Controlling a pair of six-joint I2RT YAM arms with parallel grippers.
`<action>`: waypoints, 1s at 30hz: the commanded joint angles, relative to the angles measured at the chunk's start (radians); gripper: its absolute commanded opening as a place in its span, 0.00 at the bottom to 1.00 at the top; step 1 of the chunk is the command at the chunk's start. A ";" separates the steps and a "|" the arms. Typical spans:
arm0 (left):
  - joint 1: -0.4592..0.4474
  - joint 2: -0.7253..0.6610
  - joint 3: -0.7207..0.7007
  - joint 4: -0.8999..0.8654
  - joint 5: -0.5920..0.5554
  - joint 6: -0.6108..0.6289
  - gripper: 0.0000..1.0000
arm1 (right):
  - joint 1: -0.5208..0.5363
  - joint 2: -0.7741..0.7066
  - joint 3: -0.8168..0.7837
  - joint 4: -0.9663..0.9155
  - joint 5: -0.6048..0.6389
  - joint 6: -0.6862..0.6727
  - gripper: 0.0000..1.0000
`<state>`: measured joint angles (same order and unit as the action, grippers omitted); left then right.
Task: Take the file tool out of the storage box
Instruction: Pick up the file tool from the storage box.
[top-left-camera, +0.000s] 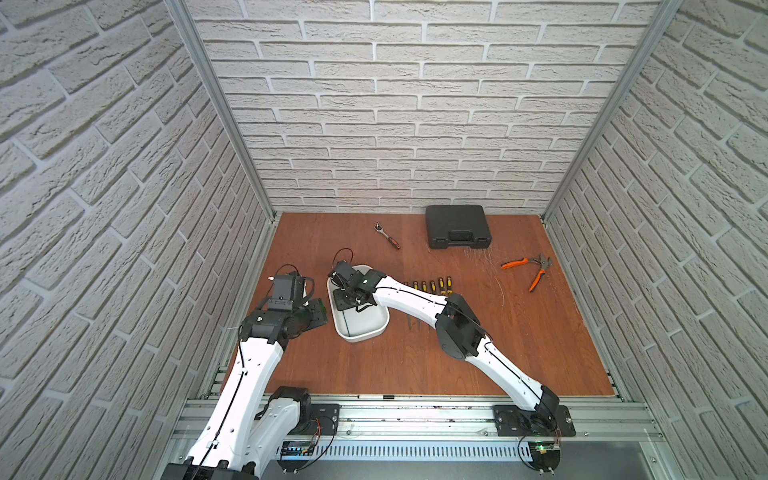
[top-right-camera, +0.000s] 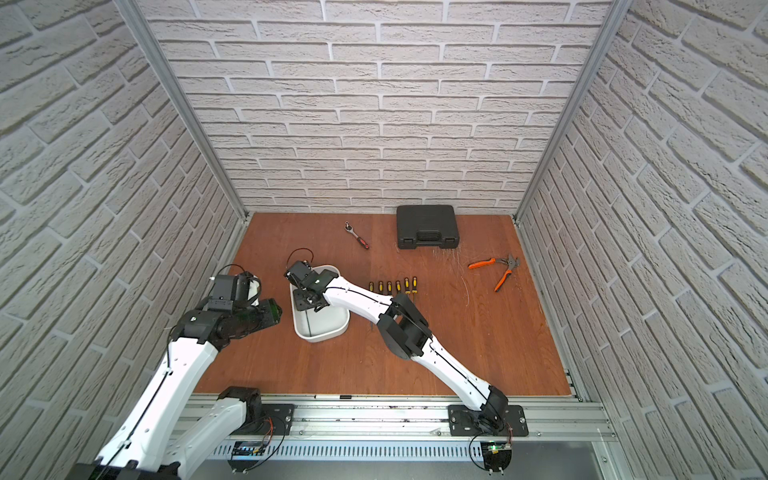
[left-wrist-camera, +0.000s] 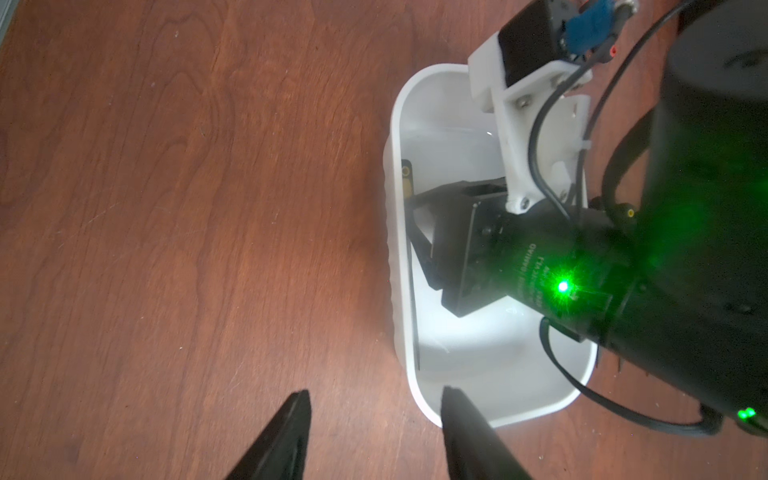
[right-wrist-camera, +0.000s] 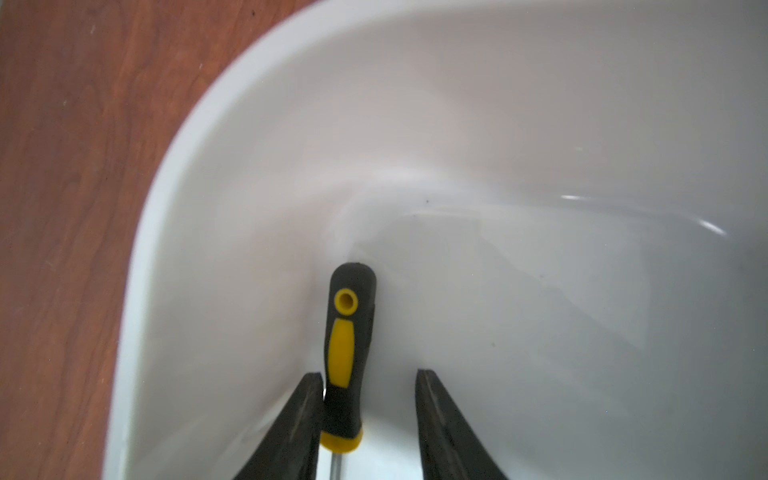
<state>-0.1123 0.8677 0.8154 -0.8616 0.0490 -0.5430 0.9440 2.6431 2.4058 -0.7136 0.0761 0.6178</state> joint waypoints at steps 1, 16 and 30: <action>0.006 -0.006 0.005 -0.001 -0.009 0.010 0.57 | 0.017 0.028 0.018 -0.054 0.064 -0.015 0.40; 0.005 -0.015 0.014 -0.012 -0.012 0.012 0.57 | 0.019 -0.061 -0.075 0.031 0.039 0.011 0.04; 0.002 -0.021 -0.013 0.030 -0.006 -0.027 0.57 | -0.055 -0.598 -0.678 0.558 -0.025 0.040 0.02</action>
<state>-0.1123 0.8551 0.8154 -0.8631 0.0479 -0.5533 0.9142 2.1761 1.7950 -0.3378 0.0517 0.6479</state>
